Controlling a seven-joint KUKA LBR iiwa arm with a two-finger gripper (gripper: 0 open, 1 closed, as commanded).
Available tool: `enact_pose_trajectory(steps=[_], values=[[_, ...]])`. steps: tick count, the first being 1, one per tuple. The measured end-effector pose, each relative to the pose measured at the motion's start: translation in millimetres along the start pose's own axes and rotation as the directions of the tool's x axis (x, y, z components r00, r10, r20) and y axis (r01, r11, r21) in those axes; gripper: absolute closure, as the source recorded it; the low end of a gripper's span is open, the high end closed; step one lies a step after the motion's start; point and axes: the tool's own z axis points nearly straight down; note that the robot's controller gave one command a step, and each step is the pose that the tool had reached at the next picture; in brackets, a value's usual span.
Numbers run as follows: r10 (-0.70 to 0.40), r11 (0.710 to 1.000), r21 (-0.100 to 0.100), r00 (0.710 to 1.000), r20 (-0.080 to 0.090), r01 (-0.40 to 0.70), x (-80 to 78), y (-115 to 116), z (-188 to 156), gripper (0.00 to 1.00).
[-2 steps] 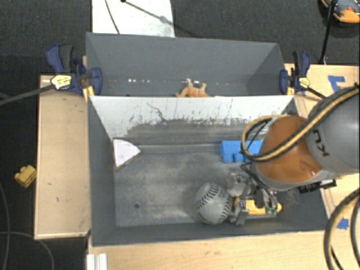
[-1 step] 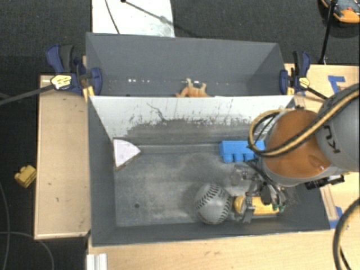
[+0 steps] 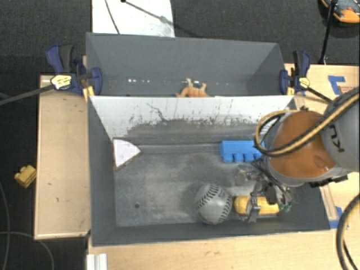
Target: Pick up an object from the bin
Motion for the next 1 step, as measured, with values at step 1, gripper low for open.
enact_pose_trajectory(steps=[1], values=[[0.077,0.997,0.000,0.997,-0.003,-0.077,2.4,-39.0,17.2,1.00]])
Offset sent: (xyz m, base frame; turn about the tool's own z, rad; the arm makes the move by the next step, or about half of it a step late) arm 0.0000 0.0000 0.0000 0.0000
